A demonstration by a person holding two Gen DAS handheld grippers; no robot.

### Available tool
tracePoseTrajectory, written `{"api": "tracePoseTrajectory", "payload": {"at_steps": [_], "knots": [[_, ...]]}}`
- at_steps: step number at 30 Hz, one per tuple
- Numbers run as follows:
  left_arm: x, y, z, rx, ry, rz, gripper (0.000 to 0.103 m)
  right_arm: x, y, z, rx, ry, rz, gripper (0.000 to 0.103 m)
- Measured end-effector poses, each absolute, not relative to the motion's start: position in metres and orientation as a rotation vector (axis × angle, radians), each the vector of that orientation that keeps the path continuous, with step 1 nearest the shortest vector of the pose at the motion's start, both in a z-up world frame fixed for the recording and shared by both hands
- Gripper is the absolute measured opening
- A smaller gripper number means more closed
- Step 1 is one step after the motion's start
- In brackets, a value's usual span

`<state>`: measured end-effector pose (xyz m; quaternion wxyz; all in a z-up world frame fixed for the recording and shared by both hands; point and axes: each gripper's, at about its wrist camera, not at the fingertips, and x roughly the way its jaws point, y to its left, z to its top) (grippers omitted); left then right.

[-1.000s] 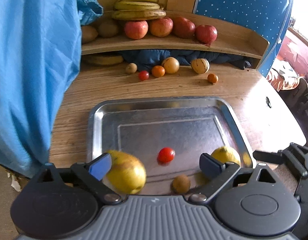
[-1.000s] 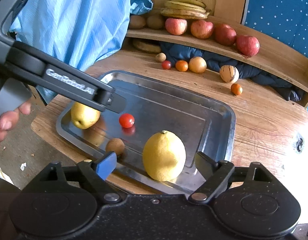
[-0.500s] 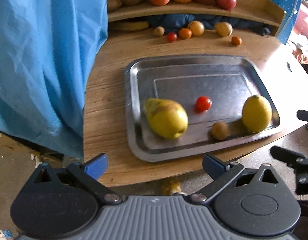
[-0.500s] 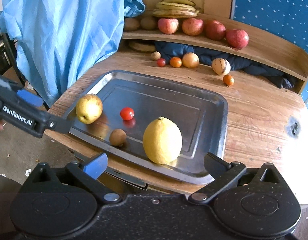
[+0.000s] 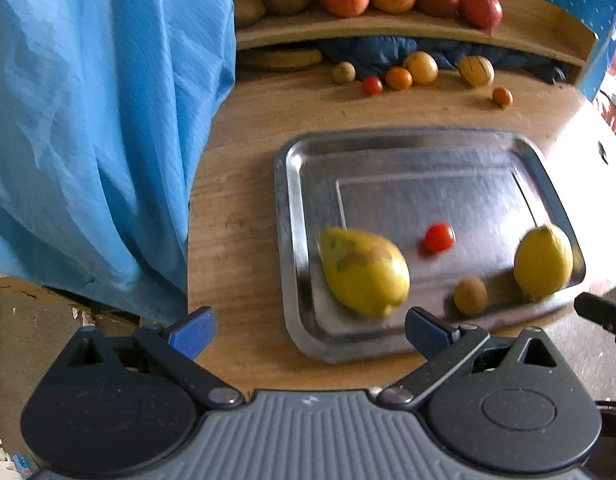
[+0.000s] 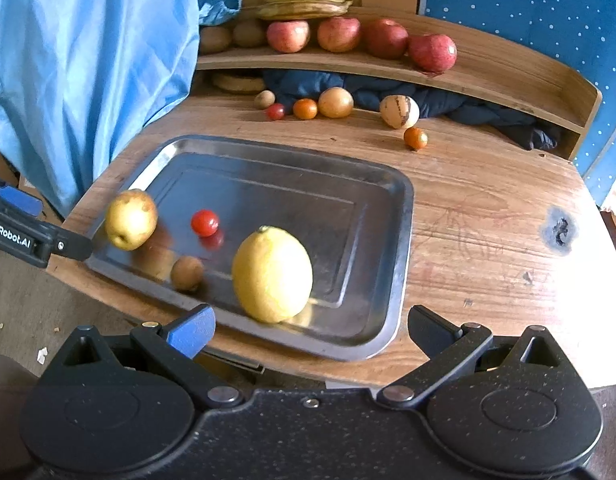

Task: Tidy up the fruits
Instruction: 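Move both open tools past the tray toward the loose fruits under the shelf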

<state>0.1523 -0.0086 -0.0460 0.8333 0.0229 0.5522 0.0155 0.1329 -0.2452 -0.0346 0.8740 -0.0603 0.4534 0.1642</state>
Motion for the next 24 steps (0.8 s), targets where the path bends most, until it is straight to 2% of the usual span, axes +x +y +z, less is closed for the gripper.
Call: {"api": "tracePoseTrajectory", "payload": {"at_steps": [24], "knots": [[0.245, -0.008, -0.056, 0.054, 1.121, 0.013, 0.102, 0.201, -0.229, -0.034, -0.094, 0.918, 0.372, 0.102]]}}
